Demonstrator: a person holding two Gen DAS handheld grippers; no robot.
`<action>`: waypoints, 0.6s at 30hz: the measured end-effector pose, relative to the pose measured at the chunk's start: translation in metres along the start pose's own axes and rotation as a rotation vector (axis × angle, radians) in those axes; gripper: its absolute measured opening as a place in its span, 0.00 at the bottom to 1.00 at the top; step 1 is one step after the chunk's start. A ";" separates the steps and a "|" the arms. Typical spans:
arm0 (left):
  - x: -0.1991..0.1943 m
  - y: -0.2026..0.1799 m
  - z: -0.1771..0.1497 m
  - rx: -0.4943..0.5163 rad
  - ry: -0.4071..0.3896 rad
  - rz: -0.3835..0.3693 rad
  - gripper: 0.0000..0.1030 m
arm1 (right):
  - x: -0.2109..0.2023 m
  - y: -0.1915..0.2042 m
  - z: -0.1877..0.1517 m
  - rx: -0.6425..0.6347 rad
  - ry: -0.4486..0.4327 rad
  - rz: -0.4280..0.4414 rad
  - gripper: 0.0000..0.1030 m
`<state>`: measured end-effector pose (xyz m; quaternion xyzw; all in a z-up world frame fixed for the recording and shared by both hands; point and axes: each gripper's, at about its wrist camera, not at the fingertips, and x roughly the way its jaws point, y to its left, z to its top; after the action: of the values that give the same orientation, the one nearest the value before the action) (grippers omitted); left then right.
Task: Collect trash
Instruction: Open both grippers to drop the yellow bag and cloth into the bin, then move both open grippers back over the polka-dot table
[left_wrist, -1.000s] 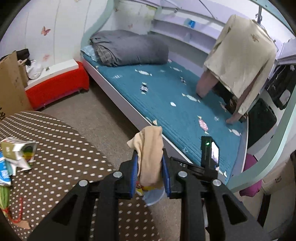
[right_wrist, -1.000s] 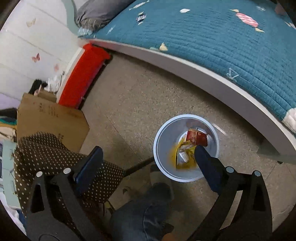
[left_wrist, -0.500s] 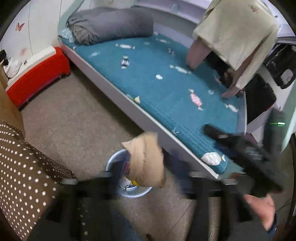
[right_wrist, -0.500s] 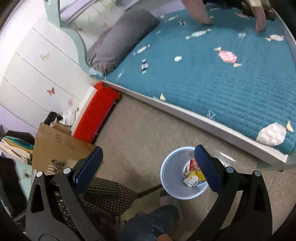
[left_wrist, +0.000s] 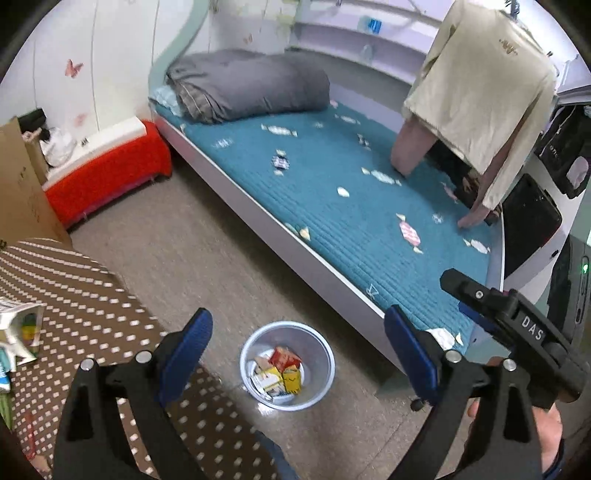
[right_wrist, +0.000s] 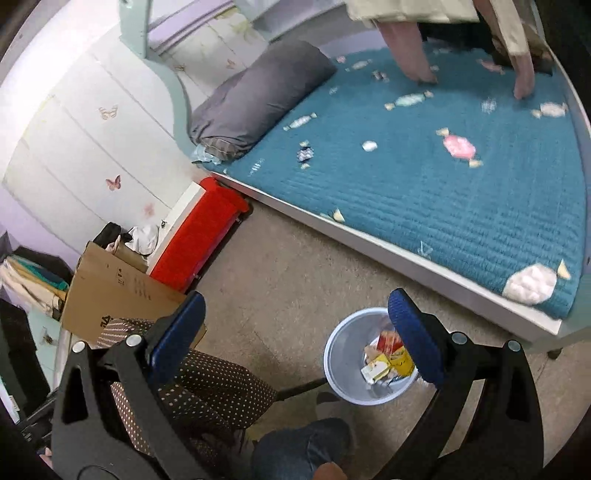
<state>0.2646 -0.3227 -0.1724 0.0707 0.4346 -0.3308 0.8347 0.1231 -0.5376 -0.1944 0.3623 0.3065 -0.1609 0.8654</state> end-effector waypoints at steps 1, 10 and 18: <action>-0.009 0.000 -0.002 0.007 -0.021 0.016 0.89 | -0.002 0.006 -0.001 -0.020 -0.004 -0.011 0.94; -0.071 0.006 -0.016 0.020 -0.124 0.058 0.89 | -0.029 0.059 -0.013 -0.145 -0.021 -0.014 0.94; -0.127 0.033 -0.036 -0.004 -0.206 0.086 0.89 | -0.051 0.122 -0.032 -0.257 -0.014 0.040 0.94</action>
<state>0.2089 -0.2204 -0.1018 0.0533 0.3438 -0.2994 0.8885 0.1322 -0.4275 -0.1151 0.2532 0.3114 -0.1055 0.9098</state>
